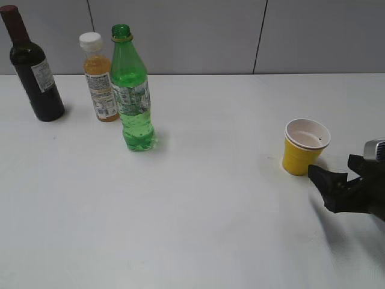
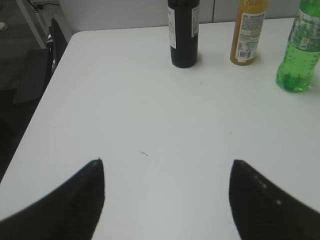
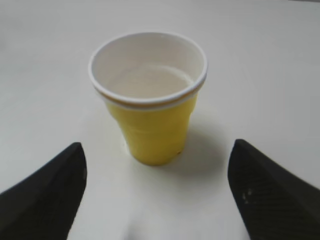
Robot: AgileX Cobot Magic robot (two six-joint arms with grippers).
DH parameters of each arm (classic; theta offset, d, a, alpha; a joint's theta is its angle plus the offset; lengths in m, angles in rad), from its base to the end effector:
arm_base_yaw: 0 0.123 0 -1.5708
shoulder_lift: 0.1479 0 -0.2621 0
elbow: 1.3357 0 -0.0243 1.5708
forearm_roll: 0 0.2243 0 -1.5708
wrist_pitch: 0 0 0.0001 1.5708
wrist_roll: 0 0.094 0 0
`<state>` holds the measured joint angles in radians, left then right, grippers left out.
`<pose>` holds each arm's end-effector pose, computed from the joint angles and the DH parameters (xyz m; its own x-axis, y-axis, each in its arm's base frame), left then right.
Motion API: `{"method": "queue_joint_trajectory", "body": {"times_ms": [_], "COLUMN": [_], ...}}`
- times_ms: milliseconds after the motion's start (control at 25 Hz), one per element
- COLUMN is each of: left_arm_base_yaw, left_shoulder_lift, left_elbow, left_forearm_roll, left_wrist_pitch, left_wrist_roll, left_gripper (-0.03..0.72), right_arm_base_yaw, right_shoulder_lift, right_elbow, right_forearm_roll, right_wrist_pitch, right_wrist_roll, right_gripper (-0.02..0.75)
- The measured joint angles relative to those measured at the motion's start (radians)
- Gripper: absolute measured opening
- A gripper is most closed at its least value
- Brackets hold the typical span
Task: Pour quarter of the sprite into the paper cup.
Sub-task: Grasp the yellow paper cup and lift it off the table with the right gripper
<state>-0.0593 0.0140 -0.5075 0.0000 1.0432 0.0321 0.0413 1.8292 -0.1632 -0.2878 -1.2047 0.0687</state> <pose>-0.0004 0.0000 0.2666 -0.4433 0.0585 -0.8945 0.0735 0.9969 0.0287 0.2087 0.0335 0.1049 -0.3676 -0.0508 -0.9286 -0.2987 0.9521 0.0662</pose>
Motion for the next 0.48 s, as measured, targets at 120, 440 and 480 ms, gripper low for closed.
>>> {"method": "queue_joint_trajectory", "body": {"times_ms": [120,440,480], "left_arm_base_yaw": [0.0,0.0,0.0], "left_shoulder_lift": [0.0,0.0,0.0], "left_elbow": [0.0,0.0,0.0], "left_forearm_roll": [0.0,0.0,0.0], "left_wrist_pitch": [0.0,0.0,0.0], "left_wrist_roll": [0.0,0.0,0.0], "left_gripper": [0.589,0.589,0.589], "right_arm_base_yaw": [0.0,0.0,0.0], "right_shoulder_lift": [0.055,0.129,0.137], "right_elbow": [0.0,-0.039,-0.046], "right_forearm_roll": [0.001,0.003,0.002], "right_wrist_pitch": [0.0,0.0,0.0], "right_wrist_roll": [0.0,0.0,0.0], "right_gripper": [0.675,0.675,0.675]}}
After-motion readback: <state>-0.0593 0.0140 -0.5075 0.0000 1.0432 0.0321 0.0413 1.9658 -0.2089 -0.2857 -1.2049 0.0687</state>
